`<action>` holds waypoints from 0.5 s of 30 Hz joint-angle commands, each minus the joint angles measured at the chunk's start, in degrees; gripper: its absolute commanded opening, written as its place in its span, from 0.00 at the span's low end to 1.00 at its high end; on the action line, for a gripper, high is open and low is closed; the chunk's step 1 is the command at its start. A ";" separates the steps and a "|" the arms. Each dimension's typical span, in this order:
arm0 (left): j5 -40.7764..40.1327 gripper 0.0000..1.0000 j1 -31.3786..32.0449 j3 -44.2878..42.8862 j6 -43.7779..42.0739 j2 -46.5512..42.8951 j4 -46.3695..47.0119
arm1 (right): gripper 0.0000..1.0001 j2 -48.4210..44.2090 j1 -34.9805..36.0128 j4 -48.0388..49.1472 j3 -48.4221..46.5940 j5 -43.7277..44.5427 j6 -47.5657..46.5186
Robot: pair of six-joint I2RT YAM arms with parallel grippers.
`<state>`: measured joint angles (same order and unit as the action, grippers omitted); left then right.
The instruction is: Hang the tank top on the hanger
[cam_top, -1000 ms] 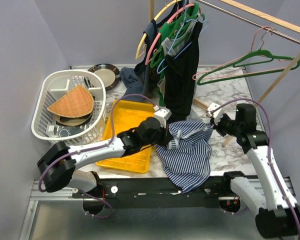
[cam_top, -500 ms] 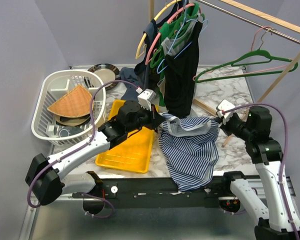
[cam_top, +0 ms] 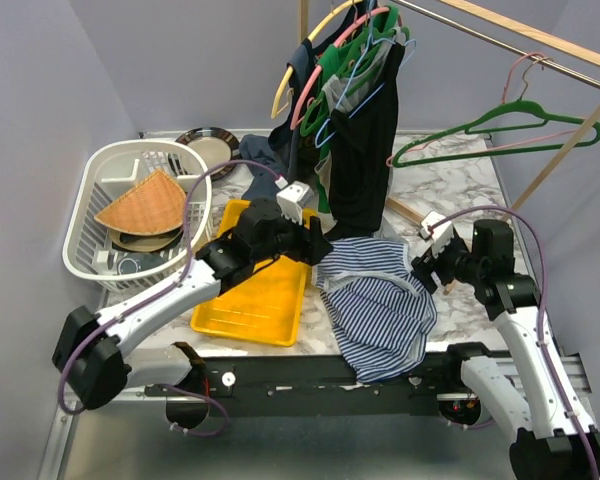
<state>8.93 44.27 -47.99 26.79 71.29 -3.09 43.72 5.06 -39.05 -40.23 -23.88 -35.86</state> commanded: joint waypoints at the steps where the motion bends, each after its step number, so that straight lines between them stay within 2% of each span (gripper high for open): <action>1: 3.46 0.77 -0.06 -12.27 -10.07 -6.07 -5.16 | 0.84 -2.59 -1.45 -1.63 -4.33 -9.50 2.29; 2: 4.94 0.77 -0.24 -14.31 -11.13 -5.90 -5.78 | 0.85 -2.50 -2.07 -2.08 -4.16 -14.48 1.76; 5: 6.19 0.77 -0.24 -23.27 -15.09 -3.19 -8.15 | 0.86 -2.68 -3.13 -3.49 -3.37 -21.36 -0.26; 11: 4.18 0.76 -0.50 -40.41 -22.82 8.40 -10.44 | 0.87 -2.59 -3.39 -5.07 -3.72 -25.34 -1.67; 15: 0.48 0.68 -0.59 -49.55 -26.34 16.15 -12.81 | 0.87 -2.85 -3.65 -4.90 -3.63 -25.52 -1.67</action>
<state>12.51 44.14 -90.52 7.33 79.05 -10.35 41.23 2.00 -42.35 -43.33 -45.32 -36.91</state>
